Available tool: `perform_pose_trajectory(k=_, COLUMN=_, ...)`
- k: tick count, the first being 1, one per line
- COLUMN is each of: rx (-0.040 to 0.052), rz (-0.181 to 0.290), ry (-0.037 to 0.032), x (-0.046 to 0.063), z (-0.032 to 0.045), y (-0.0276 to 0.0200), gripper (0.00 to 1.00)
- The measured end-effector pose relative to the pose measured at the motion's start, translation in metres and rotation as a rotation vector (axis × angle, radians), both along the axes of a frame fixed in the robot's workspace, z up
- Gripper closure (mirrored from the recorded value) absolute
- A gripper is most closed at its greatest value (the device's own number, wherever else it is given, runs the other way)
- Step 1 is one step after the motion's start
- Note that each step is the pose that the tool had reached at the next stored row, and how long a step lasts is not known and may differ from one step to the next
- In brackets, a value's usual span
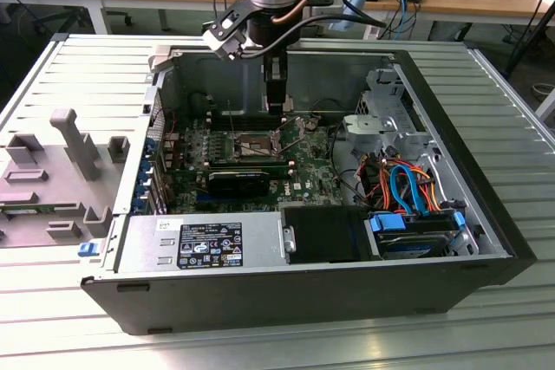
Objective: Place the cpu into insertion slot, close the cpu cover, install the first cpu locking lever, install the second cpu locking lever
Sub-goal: 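Place the cpu into insertion slot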
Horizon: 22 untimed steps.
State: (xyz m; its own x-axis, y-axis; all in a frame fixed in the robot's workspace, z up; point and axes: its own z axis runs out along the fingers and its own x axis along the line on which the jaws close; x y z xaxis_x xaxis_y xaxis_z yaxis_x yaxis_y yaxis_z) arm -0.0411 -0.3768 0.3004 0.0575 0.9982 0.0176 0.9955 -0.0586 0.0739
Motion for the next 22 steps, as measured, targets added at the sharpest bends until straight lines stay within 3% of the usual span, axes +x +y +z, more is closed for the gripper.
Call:
perform_pose_trajectory(k=13, rx=0.0000, rz=0.000, ry=0.0000, x=-0.001, z=-0.0019, y=0.0000, gripper=0.46)
perform_pose_trajectory(k=15, rx=-0.0004, rz=0.000, ry=0.0000, x=-0.003, z=-0.0143, y=0.0000, gripper=0.46)
perform_pose_trajectory(k=22, rx=-0.0003, rz=0.000, ry=0.0000, x=-0.003, z=-0.0179, y=0.0000, gripper=0.46)
